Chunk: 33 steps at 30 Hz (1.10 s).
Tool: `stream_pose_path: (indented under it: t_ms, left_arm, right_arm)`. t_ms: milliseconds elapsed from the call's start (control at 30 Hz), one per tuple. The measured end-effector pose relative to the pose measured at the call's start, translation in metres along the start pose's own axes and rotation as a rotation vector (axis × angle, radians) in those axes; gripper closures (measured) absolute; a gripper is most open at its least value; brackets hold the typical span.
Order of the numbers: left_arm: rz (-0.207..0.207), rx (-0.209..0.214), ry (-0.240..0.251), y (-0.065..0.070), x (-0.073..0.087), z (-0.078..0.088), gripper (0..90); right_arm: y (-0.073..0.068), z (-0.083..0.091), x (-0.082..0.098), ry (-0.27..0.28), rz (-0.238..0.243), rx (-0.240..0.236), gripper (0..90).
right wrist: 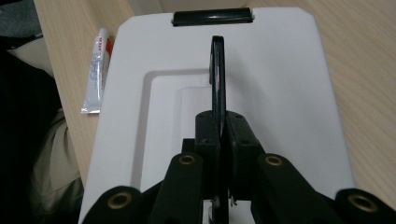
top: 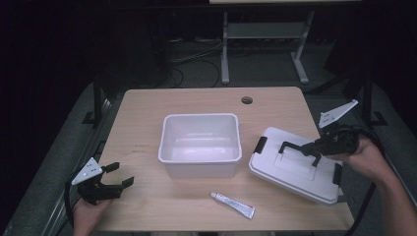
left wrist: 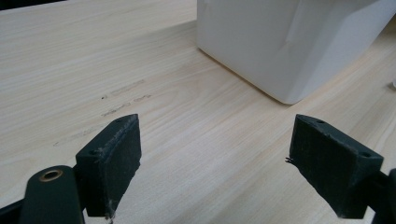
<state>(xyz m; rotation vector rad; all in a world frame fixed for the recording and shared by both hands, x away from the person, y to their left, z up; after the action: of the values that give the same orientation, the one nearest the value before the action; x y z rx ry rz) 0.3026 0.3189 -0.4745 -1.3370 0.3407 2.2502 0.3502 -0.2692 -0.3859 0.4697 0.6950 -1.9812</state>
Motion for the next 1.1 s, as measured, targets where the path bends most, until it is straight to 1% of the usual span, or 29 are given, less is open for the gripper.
stream_pose_path:
  t_ms: [167, 233, 567, 700, 800, 1067, 1100]
  left_arm:
    - [0.000, -0.003, 0.003, -0.001, 0.000, 0.000, 16.0]
    - [-0.002, -0.003, 0.002, -0.001, 0.000, 0.000, 16.0]
    - [-0.001, -0.002, 0.004, 0.000, 0.000, 0.000, 16.0]
    - [-0.001, -0.001, 0.004, 0.000, 0.000, 0.000, 16.0]
    - [-0.002, 0.000, 0.002, 0.000, 0.000, -0.001, 16.0]
    - [-0.002, 0.002, 0.000, 0.001, 0.000, -0.001, 16.0]
    - [-0.002, 0.002, 0.000, 0.001, 0.000, -0.001, 16.0]
  right_arm:
    - [0.002, -0.006, 0.005, -0.007, -0.008, 0.001, 84.4]
    - [0.005, -0.011, 0.009, -0.014, -0.015, -0.002, 84.4]
    - [0.009, -0.022, 0.016, -0.013, -0.031, -0.006, 84.4]
    - [0.011, -0.027, 0.020, -0.019, -0.031, -0.004, 84.3]
    - [0.012, -0.030, 0.023, -0.017, -0.042, -0.005, 84.3]
    - [0.016, -0.036, 0.027, -0.015, -0.048, -0.003, 84.3]
    - [0.015, -0.036, 0.028, -0.015, -0.055, -0.003, 84.3]
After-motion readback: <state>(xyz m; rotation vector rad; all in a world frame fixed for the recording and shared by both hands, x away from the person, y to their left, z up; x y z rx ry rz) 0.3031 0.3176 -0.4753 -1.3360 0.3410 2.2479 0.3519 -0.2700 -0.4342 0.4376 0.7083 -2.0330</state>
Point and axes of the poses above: each handheld gripper's, and its own axes: z roughly backward along the jaws, x roughly out of its underside, y roughly to its right, the point moved 7 cm from there along -z, roughly forward along the jaws, and after that the axes turned 9 degrees about -x, right-handed, at the moved point
